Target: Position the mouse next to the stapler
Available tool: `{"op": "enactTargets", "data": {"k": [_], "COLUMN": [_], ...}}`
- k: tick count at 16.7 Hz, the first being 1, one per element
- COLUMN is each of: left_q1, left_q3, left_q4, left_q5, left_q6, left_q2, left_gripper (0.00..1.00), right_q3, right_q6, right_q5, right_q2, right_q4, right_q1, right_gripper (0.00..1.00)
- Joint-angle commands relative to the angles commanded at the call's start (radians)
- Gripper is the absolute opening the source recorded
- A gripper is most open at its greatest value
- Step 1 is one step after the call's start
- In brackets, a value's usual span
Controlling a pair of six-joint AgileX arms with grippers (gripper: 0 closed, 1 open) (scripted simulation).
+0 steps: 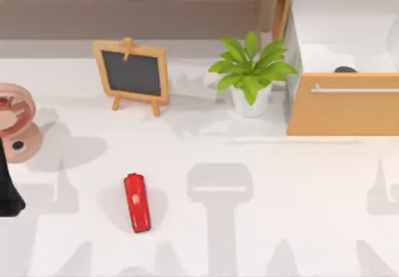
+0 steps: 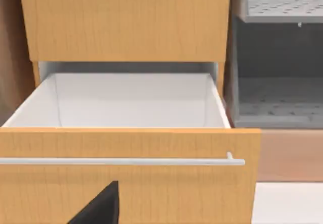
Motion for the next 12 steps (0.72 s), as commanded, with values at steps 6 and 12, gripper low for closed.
{"op": "enactTargets", "data": {"k": [6, 12], "left_q1": [0.0, 0.0], "left_q3": [0.0, 0.0], "left_q4": [0.0, 0.0], "left_q5": [0.0, 0.0], "left_q6": [0.0, 0.0], "left_q2": [0.0, 0.0], "left_gripper": [1.0, 1.0], "right_q3": [0.099, 0.493], "right_q6": [0.006, 0.027], "right_q5": [0.001, 0.005], "right_q2": [0.099, 0.528], "right_q4": [-0.068, -0.303], "right_q1": [0.007, 0.03], "right_gripper": [1.0, 1.0]}}
